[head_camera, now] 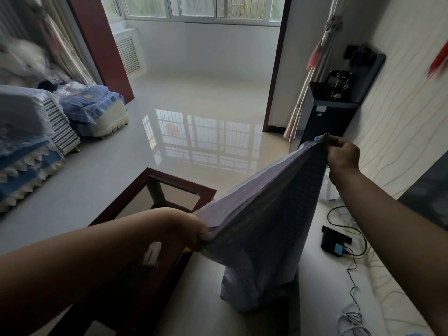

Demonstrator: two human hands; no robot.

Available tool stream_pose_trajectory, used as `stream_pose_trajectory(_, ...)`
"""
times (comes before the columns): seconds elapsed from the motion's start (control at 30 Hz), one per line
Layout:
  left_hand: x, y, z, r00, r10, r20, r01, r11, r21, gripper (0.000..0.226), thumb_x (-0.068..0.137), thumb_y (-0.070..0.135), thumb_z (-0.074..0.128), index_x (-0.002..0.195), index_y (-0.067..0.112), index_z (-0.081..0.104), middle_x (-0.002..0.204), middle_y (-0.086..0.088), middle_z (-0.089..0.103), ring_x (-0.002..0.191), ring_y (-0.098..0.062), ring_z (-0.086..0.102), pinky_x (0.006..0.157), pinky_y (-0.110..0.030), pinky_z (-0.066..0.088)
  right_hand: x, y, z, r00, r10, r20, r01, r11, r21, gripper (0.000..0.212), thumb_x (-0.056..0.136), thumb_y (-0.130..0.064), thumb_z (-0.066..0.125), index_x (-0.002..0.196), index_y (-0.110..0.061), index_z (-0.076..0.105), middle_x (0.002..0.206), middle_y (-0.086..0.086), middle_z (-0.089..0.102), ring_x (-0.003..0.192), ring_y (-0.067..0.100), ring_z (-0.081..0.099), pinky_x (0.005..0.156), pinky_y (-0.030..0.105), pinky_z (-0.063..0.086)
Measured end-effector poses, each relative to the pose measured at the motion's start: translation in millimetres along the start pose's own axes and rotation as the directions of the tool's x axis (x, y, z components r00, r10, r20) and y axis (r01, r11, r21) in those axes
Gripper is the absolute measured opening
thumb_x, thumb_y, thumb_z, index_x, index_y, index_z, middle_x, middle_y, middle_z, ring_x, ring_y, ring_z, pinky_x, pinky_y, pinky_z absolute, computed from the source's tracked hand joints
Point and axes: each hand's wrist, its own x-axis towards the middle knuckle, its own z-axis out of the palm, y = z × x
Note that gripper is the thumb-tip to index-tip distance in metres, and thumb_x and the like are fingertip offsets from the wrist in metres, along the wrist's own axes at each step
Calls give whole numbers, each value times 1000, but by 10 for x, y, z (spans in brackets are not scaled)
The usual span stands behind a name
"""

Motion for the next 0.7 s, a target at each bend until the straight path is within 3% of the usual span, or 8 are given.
stream_pose_trajectory(0.07, -93, -43, -95, 987, -50, -151, 39, 996, -78, 28, 92, 14, 57, 117, 3, 60, 121, -18, 61, 92, -16, 54, 64, -8, 38, 65, 1, -61, 998, 45, -47, -43, 998, 43, 16, 87, -13, 65, 103, -13, 69, 99, 4, 66, 89, 15, 62, 74, 25, 53)
stream_pose_trajectory(0.13, -199, -94, -201, 903, -117, -412, 41, 981, -190, 25, 89, 19, 60, 111, 9, 63, 117, -11, 64, 86, -9, 61, 64, -12, 43, 146, -20, -135, 994, 69, -88, -64, 996, 65, 20, 86, -11, 65, 106, -11, 68, 102, 6, 67, 92, 18, 62, 77, 27, 53)
stream_pose_trajectory(0.23, -284, 5, -412, 819, -120, -562, -115, 924, -365, 33, 93, -1, 48, 124, -12, 50, 129, -24, 54, 60, 12, 58, 59, -5, 45, 223, -96, -204, 993, 51, -102, -47, 998, 45, 24, 84, -11, 66, 108, -11, 68, 102, 5, 66, 92, 17, 61, 69, 21, 51)
stream_pose_trajectory(0.37, -260, 89, -420, 898, -134, -419, -36, 927, -374, 33, 96, 6, 46, 126, -5, 51, 119, -17, 59, 83, -14, 61, 80, -21, 54, 209, -168, -191, 995, 32, -94, -28, 999, 35, 24, 86, -10, 64, 110, -10, 67, 99, 2, 64, 89, 14, 59, 58, 10, 43)
stream_pose_trajectory(0.47, -356, 138, -315, 981, -39, -190, 55, 995, 81, 30, 96, 16, 48, 123, 5, 55, 122, -13, 58, 103, -22, 57, 88, -25, 44, 156, -119, -128, 998, 34, -53, -32, 999, 37, 24, 86, -8, 64, 110, -8, 67, 99, 3, 64, 88, 16, 59, 66, 18, 50)
stream_pose_trajectory(0.57, -292, 166, -219, 999, -39, -6, 39, 977, 212, 31, 97, 14, 48, 125, 2, 54, 124, -16, 58, 85, -15, 51, 69, -19, 41, 102, -54, -58, 1000, 25, -7, -25, 1000, 6, 21, 85, -9, 66, 106, -9, 68, 99, 7, 67, 92, 22, 63, 82, 34, 55)
stream_pose_trajectory(0.63, -250, 127, -256, 995, 47, -83, -19, 951, 308, 33, 96, 13, 50, 126, 2, 54, 127, -15, 58, 66, -5, 54, 54, -12, 40, 107, -23, -56, 1000, 15, 2, -15, 1000, -3, 20, 85, -10, 67, 105, -9, 68, 99, 6, 67, 94, 23, 63, 85, 36, 54)
stream_pose_trajectory(0.7, -249, 39, -342, 966, 48, -256, 7, 978, 210, 28, 95, 15, 50, 119, 3, 59, 123, -15, 61, 64, -5, 56, 56, -13, 44, 147, -19, -98, 1000, 26, -9, -26, 1000, 3, 20, 85, -10, 66, 105, -12, 68, 99, 5, 66, 95, 23, 63, 84, 38, 55)
